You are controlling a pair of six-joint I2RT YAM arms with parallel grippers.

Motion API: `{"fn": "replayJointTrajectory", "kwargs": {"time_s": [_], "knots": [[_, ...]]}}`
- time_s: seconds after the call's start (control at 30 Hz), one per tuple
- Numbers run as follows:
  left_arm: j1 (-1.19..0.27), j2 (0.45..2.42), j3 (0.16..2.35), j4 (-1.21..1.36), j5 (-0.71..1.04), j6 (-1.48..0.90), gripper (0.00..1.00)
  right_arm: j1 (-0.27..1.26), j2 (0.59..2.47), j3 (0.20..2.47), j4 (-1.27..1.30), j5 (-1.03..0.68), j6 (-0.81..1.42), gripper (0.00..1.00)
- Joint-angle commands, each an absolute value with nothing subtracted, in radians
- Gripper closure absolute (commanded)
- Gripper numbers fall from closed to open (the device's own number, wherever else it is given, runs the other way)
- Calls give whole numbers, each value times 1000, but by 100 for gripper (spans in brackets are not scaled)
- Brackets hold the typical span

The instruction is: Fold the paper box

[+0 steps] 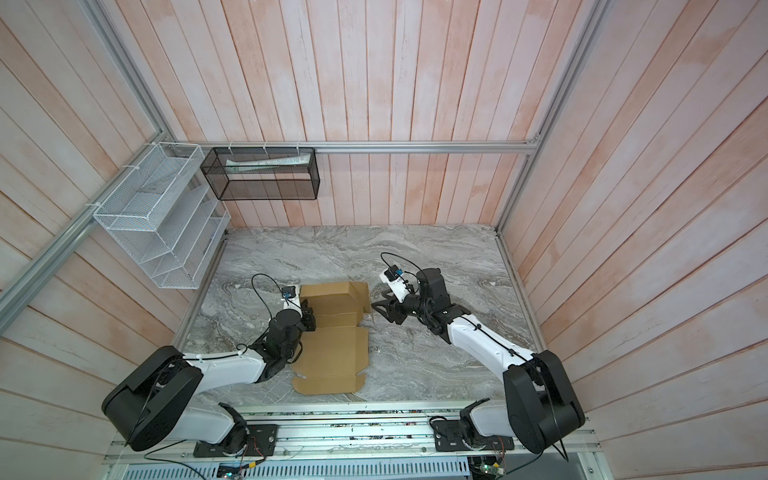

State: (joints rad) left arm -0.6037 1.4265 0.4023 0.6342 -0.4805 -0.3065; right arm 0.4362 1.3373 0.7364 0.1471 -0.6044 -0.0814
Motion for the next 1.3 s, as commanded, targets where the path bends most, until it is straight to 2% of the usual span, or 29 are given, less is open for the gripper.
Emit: {"fn": "replayJointTrajectory", "kwargs": {"time_s": [0.0, 0.13, 0.4, 0.57, 1.27], "knots": [[-599, 1408, 425, 611, -462, -299, 100, 405, 1309, 678, 244, -630, -22, 44], [-596, 1396, 426, 600, -458, -294, 100, 391, 1348, 665, 281, -640, -22, 45], [-591, 1367, 436, 583, -440, -263, 100, 393, 1574, 770, 221, -720, -103, 46], [-586, 1347, 425, 582, -440, -260, 100, 405, 1649, 806, 243, -738, -108, 48], [-581, 1335, 416, 565, -416, -251, 100, 464, 1710, 923, 195, -726, -163, 52]]}}
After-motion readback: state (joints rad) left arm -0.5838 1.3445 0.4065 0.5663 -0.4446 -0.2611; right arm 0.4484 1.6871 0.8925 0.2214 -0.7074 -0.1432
